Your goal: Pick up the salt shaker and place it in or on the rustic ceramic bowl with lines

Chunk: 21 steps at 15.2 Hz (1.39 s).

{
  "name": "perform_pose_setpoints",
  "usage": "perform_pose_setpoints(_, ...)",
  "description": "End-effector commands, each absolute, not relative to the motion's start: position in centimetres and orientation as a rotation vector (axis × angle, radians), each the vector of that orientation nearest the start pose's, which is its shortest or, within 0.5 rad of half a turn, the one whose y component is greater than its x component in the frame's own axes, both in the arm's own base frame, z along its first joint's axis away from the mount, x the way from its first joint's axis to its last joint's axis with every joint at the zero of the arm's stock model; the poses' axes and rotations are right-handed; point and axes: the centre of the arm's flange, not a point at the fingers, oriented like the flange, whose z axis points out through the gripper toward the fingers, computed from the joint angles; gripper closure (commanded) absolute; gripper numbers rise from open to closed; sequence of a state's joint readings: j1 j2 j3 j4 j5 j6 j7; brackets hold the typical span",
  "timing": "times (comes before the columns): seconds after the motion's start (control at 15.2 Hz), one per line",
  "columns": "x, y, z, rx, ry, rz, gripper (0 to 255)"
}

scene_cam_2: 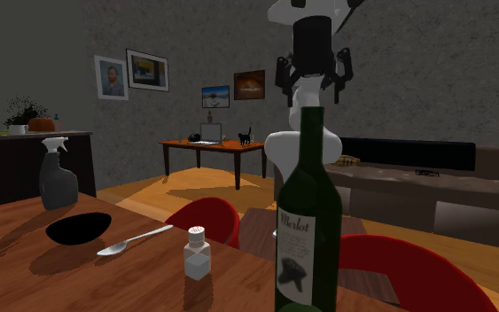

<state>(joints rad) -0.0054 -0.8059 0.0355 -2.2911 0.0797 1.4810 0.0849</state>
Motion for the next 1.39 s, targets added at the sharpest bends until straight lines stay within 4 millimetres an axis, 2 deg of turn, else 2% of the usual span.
perform_pose_setpoints(0.0, 29.2, 2.2, 61.9, -3.087, 0.091, 0.011, 0)
perform_pose_setpoints(1.32, 40.5, -13.8, 44.9, -3.131, 0.082, 0.004, 0)
